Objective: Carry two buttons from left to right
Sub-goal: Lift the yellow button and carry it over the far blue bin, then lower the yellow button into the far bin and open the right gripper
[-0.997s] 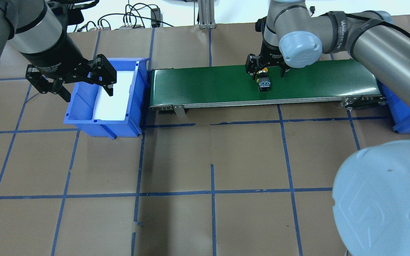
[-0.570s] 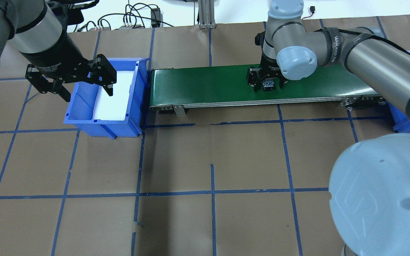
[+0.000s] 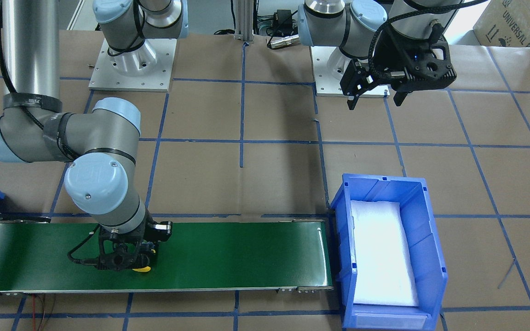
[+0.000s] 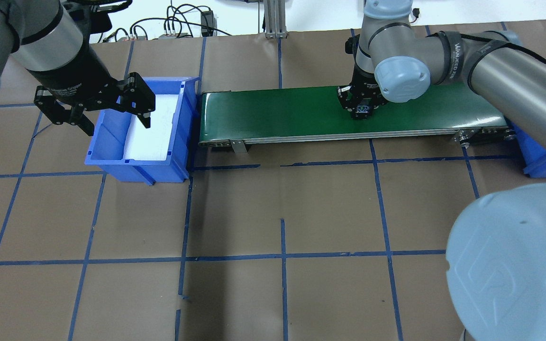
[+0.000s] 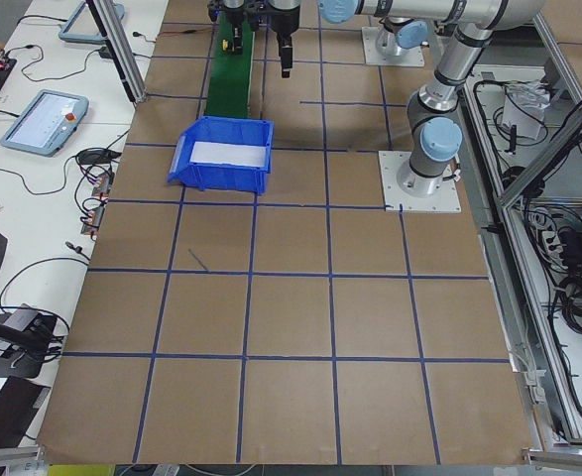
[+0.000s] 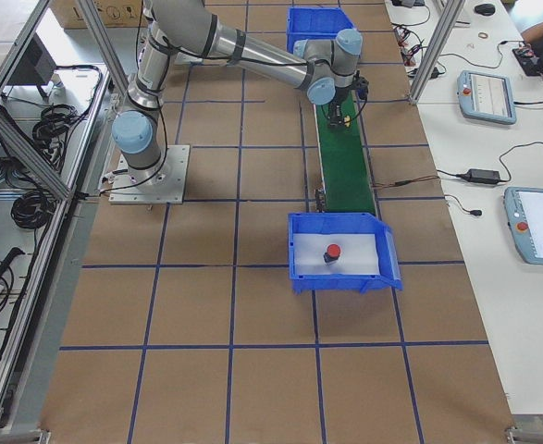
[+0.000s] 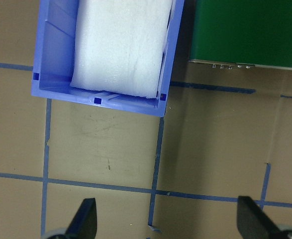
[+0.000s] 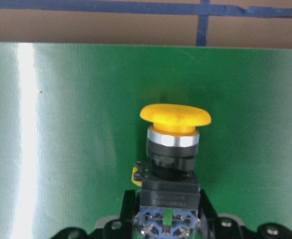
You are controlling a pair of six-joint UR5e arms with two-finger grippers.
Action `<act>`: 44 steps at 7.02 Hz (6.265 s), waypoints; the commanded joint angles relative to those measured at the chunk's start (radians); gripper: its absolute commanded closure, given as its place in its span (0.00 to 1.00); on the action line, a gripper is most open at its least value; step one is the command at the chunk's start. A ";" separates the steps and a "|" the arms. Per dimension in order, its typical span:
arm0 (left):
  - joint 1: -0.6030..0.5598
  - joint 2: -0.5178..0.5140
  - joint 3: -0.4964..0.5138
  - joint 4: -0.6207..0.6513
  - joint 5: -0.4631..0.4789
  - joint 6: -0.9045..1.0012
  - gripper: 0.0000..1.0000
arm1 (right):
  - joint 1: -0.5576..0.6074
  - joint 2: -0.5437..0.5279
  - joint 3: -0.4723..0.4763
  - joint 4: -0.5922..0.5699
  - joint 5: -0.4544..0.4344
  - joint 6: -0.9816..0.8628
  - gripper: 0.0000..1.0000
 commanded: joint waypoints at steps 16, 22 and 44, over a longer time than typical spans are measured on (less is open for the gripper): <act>0.000 0.000 0.000 0.000 -0.001 0.003 0.00 | -0.682 0.084 -0.279 0.185 0.035 -0.757 0.86; 0.000 0.000 0.000 0.002 -0.006 -0.003 0.00 | -0.682 0.161 -0.333 0.176 0.035 -0.797 0.86; -0.003 -0.002 0.000 0.000 -0.009 -0.011 0.00 | -0.711 0.144 -0.272 0.026 0.048 -0.840 0.04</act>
